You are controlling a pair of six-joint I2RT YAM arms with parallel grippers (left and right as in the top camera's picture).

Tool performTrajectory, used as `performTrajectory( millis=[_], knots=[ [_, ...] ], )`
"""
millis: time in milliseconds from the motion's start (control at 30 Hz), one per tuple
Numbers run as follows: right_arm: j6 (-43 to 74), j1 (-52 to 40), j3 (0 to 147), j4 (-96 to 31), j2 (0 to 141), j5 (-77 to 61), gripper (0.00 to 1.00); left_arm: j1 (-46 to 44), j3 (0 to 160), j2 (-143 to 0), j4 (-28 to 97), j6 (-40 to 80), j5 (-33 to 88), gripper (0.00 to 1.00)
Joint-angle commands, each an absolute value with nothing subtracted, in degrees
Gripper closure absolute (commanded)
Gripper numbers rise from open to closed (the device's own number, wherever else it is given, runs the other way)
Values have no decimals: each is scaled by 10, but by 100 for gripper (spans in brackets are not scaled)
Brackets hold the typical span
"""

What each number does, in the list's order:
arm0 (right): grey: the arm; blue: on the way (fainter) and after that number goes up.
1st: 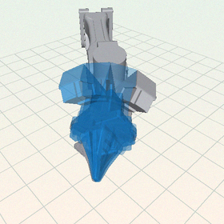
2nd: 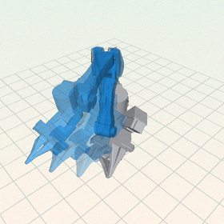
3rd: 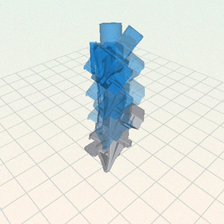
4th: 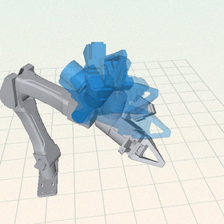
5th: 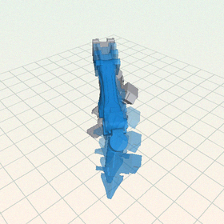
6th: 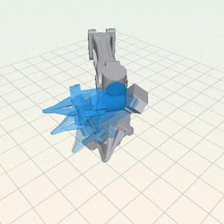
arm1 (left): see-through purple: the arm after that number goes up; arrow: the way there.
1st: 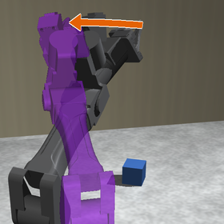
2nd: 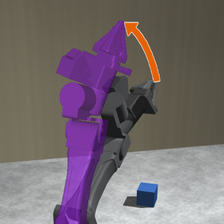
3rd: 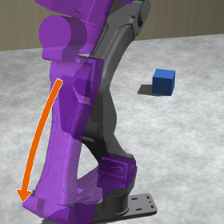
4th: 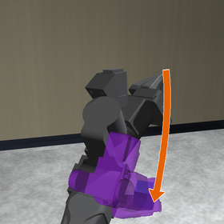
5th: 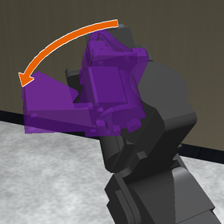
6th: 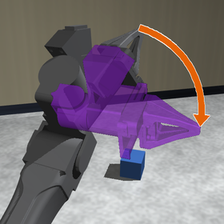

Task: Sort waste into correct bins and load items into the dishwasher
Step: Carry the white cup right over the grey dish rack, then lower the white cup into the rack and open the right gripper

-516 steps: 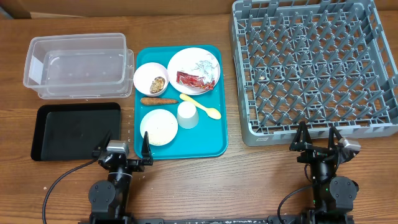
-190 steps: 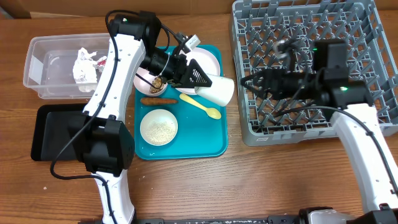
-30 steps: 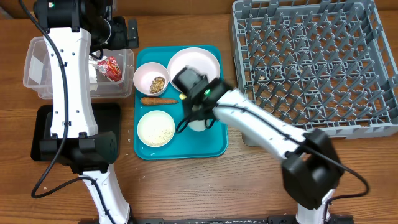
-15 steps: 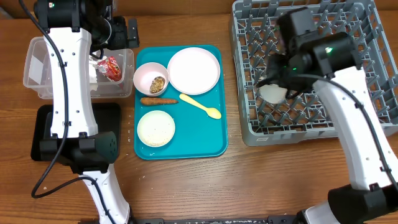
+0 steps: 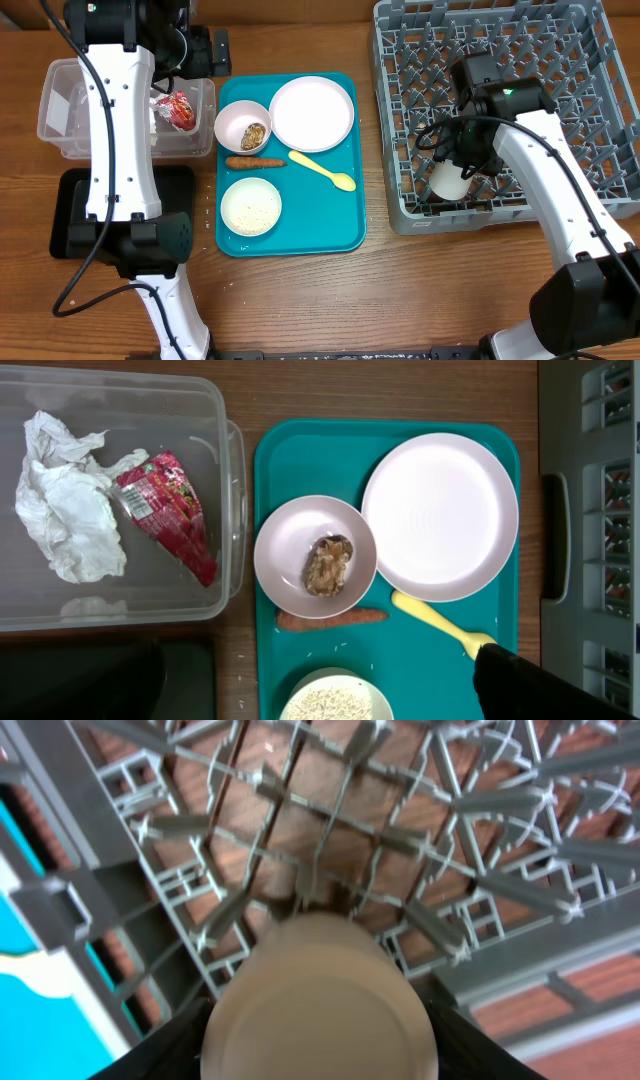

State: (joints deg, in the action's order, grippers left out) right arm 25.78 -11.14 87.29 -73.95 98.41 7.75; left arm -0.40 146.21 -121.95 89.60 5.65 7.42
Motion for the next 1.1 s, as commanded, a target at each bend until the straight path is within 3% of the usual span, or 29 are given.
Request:
performTrajectory(
  millis=[0,33,67,133,367,1067],
  knots=[
    [257,-111,835,-726,981,77,53,-7,1470,-1215,895,58,70,0],
    [257,-111,822,-713,981,77,41,-7,1470,-1215,895,58,70,0],
    [257,-111,817,-708,981,77,39,-8,1470,-1215,895,58,70,0],
    [257,-111,816,-707,981,77,44,-8,1470,-1215,895,58,70,0],
    [257,-111,817,-693,981,77,45,-8,1470,-1215,895,58,70,0],
    [253,-117,864,-700,967,97,59,-8,1470,-1215,889,58,70,0]
  ],
)
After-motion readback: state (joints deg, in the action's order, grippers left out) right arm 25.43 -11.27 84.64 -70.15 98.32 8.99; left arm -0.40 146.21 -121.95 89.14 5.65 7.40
